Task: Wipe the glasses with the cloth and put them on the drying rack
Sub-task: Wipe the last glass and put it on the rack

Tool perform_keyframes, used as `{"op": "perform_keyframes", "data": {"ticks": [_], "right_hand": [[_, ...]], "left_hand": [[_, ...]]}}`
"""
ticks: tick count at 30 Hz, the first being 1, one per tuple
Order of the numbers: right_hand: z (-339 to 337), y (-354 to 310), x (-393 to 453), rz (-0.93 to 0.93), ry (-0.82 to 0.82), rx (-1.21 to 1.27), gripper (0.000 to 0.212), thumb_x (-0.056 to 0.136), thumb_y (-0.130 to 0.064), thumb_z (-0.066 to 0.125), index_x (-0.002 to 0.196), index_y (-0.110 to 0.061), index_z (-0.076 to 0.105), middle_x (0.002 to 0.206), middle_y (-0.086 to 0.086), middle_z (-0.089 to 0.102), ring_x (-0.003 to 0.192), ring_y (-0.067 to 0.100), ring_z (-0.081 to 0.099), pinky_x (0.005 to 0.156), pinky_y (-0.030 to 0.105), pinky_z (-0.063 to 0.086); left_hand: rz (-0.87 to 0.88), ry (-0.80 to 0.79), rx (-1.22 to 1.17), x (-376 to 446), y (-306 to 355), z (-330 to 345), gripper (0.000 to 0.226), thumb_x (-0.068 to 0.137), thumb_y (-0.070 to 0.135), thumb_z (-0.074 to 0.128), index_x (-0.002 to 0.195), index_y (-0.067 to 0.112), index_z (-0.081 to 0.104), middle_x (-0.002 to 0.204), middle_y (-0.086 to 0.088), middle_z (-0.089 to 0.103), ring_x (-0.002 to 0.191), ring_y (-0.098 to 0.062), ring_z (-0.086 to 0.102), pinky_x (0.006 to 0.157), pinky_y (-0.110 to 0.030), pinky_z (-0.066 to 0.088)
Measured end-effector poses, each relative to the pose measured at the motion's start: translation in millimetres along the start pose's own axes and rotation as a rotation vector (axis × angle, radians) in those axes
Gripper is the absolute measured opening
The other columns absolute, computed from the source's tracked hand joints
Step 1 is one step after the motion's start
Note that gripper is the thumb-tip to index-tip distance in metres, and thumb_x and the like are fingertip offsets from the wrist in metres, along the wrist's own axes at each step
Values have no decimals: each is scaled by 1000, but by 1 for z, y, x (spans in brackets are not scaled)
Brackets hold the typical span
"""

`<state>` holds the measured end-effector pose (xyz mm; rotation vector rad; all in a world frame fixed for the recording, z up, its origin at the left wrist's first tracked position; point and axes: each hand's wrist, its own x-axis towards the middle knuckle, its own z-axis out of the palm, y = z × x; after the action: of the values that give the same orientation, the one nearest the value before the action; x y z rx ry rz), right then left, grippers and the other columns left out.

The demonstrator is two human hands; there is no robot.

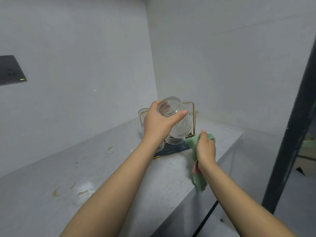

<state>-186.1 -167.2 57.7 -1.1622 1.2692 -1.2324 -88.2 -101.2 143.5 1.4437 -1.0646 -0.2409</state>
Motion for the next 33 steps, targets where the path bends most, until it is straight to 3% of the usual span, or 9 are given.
{"op": "perform_keyframes", "data": {"ticks": [3, 7, 10, 13, 19, 24, 27, 30, 33], "right_hand": [[-11, -6, 15, 59, -34, 69, 62, 91, -53, 25, 87, -9, 68, 96, 14, 68, 90, 29, 61, 84, 36, 46], [-21, -12, 31, 88, -84, 107, 56, 97, -45, 24, 93, -9, 66, 99, 12, 64, 92, 24, 56, 76, 28, 34], [-19, -12, 41, 124, -97, 110, 64, 94, -53, 23, 112, -7, 63, 109, 16, 64, 101, 25, 58, 82, 31, 38], [-20, -9, 51, 167, -125, 109, 65, 93, -55, 24, 117, -6, 60, 112, 14, 63, 104, 26, 58, 90, 34, 42], [-27, -1, 72, 154, -160, 114, 50, 96, -49, 28, 101, -10, 57, 93, 6, 60, 98, 23, 57, 93, 34, 42], [-29, 6, 78, 180, -230, 98, 53, 93, -57, 30, 86, -15, 61, 100, 11, 69, 98, 23, 64, 99, 39, 44], [-31, 7, 78, 182, -237, 87, 51, 93, -56, 31, 80, -16, 61, 89, 6, 69, 90, 21, 64, 91, 35, 46], [-33, 5, 76, 155, -247, 94, 43, 95, -53, 30, 91, -19, 57, 82, -5, 60, 79, 10, 57, 84, 29, 40], [-31, 4, 73, 161, -260, 73, 57, 95, -55, 28, 121, -12, 55, 108, 4, 61, 96, 17, 55, 91, 30, 39]], "left_hand": [[18, -35, 25, 22, 13, 29, 68, 67, 34, 88, 123, 19, 53, 105, 12, 58, 96, -4, 57, 75, -7, 42], [31, -69, 129, 52, 11, 67, 75, 64, 42, 88, 125, 13, 55, 118, 2, 63, 104, -11, 60, 82, -19, 40], [22, -81, 185, 68, 2, 87, 77, 63, 45, 88, 124, 11, 57, 124, -6, 61, 107, -15, 59, 83, -21, 40], [0, -101, 241, 76, -8, 98, 78, 63, 47, 87, 124, 8, 57, 125, -8, 61, 109, -18, 59, 81, -22, 39], [-26, -138, 360, 76, -29, 111, 84, 69, 46, 84, 134, 2, 51, 136, -10, 58, 124, -23, 55, 89, -25, 41], [34, -173, 543, 75, -35, 119, 81, 70, 57, 78, 132, 11, 54, 130, -7, 62, 123, -25, 55, 96, -35, 47], [83, -178, 712, 74, -37, 123, 77, 74, 64, 69, 128, 11, 55, 129, -6, 62, 125, -28, 51, 102, -40, 37], [116, -206, 885, 73, -37, 123, 72, 78, 68, 62, 120, 9, 57, 125, -8, 64, 124, -30, 49, 101, -40, 29], [121, -233, 984, 73, -39, 122, 71, 83, 69, 55, 117, 7, 55, 122, -11, 64, 122, -31, 50, 101, -40, 29]]}}
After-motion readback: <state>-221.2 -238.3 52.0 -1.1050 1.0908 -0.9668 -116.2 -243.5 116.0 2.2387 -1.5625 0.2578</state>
